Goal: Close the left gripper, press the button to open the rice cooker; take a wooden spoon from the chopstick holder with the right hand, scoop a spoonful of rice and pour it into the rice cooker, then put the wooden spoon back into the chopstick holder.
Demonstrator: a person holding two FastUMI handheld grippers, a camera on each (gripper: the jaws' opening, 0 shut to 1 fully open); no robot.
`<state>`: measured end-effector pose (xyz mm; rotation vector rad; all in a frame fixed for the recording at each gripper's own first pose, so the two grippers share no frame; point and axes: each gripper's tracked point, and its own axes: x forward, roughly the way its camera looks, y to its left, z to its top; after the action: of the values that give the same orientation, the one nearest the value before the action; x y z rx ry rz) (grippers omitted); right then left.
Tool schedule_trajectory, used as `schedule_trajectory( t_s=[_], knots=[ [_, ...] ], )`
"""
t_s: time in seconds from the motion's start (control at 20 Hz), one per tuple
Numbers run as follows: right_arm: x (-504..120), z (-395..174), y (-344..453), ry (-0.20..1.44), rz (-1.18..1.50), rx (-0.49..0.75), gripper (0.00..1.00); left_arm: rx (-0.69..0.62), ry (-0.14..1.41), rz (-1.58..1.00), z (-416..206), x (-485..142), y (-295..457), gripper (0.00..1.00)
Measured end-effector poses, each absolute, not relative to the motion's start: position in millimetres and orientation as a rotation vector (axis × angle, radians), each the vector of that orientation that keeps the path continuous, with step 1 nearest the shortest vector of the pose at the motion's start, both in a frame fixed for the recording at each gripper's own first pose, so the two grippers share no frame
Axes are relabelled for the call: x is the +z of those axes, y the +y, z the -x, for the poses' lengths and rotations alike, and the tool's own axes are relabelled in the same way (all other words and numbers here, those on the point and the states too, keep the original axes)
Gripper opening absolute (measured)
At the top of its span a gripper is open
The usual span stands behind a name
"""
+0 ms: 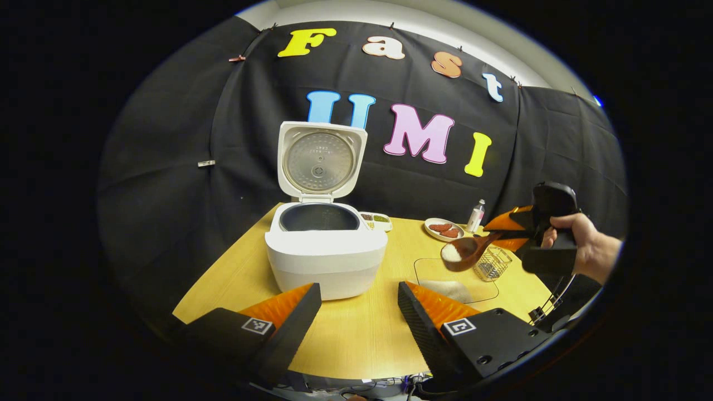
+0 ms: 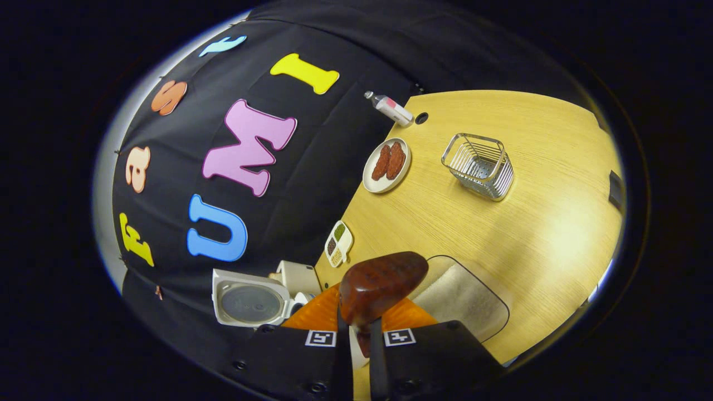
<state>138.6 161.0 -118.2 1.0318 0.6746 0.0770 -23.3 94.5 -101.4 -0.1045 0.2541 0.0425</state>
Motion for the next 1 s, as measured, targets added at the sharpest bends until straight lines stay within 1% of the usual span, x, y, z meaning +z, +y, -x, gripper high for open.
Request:
schedule_trajectory(
  t_s=[0.25,0.65,0.8,1.0],
  knots=[
    [-85.3,-155.8,178.0,0.66,-1.107,0.09,0.16,0.059,0.276,0.144,38.1,-114.9,105.1,0.95],
    [-46.5,-170.9,272.6,0.668,-1.118,0.257,0.16,0.166,0.278,0.191,56.4,-121.0,146.2,0.95],
    [-42.6,-175.5,310.4,0.68,-1.095,0.309,0.16,0.209,0.266,0.176,59.0,-117.7,163.8,0.95],
    [-37.3,-184.8,365.6,0.695,-1.082,0.388,0.16,0.244,0.282,0.215,60.1,-125.5,179.3,0.95]
  ],
)
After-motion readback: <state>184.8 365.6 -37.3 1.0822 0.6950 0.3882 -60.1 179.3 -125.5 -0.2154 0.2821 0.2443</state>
